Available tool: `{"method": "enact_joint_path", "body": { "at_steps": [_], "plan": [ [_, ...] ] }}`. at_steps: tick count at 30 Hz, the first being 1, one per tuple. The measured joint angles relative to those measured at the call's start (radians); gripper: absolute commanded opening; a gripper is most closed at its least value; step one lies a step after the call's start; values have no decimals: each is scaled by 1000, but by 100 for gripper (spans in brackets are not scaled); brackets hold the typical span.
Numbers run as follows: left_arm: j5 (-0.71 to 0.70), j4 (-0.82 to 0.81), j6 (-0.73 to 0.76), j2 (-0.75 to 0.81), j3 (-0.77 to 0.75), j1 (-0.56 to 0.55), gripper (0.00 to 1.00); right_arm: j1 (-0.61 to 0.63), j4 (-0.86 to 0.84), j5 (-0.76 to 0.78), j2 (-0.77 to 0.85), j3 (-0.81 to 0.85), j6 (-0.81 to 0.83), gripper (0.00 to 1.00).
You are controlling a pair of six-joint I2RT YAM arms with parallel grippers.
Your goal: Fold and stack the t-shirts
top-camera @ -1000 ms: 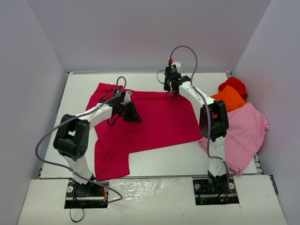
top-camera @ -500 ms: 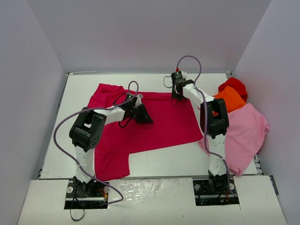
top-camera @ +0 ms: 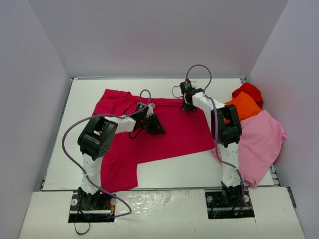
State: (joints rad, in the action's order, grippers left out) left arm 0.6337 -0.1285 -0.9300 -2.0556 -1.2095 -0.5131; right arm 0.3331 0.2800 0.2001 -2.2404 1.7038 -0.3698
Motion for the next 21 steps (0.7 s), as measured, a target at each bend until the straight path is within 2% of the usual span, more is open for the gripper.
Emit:
{"method": "enact_joint_path", "body": {
  "at_steps": [7,14,18,21],
  "plan": [
    [13,-24,-3,0,14,-3,0,0,10,38,-86,142,15,0],
    [25,-49,-3,0,31,-3,0,-23,13,40,-198,353,36,0],
    [36,-72,-6,5,51,-3,0,-47,-64,19,-225,400,47,0],
    [40,-84,-6,19,76,-3,0,-59,-199,-3,-214,354,61,0]
  ]
}}
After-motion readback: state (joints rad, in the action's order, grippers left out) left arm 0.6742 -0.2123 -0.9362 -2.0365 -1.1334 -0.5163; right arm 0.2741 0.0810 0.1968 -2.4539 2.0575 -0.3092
